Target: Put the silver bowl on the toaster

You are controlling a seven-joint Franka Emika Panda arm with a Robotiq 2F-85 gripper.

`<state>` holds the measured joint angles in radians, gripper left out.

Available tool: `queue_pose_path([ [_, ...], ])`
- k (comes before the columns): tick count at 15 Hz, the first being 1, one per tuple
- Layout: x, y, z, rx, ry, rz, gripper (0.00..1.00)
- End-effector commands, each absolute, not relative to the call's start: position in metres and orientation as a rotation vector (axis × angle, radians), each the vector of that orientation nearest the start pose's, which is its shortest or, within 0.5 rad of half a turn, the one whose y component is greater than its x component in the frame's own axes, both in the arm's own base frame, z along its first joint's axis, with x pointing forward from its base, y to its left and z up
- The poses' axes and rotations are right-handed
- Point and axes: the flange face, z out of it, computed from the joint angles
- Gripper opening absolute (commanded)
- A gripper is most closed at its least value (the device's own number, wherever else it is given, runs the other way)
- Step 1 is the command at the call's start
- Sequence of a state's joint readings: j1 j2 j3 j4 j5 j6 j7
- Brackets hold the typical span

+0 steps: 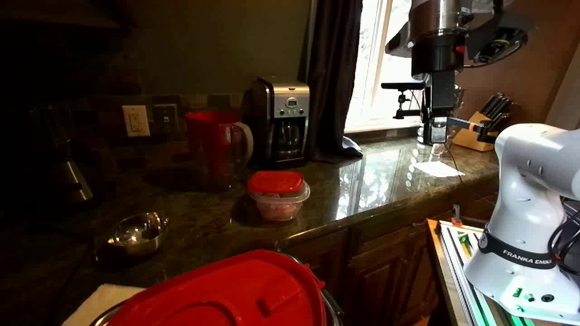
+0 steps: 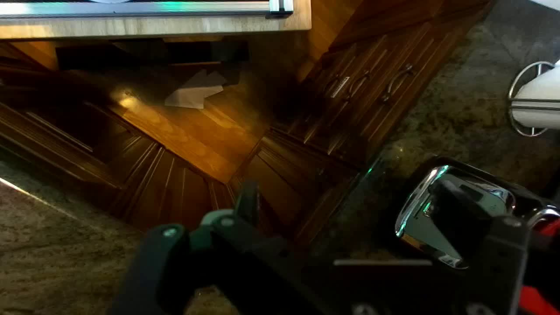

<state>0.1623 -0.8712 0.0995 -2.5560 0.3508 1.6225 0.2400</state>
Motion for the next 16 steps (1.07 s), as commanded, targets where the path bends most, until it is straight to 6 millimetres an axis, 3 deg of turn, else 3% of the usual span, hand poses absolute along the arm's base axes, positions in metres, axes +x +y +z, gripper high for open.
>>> queue_pose_path([
  [1, 0.266, 0.113, 0.528, -2.884, 0.065, 0.181, 1.0],
  [6, 0.266, 0.113, 0.528, -2.884, 0.065, 0.181, 1.0],
  [7, 0.272, 0.118, 0.529, -2.886, 0.152, 0.184, 1.0],
  [11, 0.326, 0.151, 0.533, -2.867, 0.472, -0.002, 1.0],
  [16, 0.417, 0.193, 0.534, -2.813, 0.835, -0.223, 1.0],
])
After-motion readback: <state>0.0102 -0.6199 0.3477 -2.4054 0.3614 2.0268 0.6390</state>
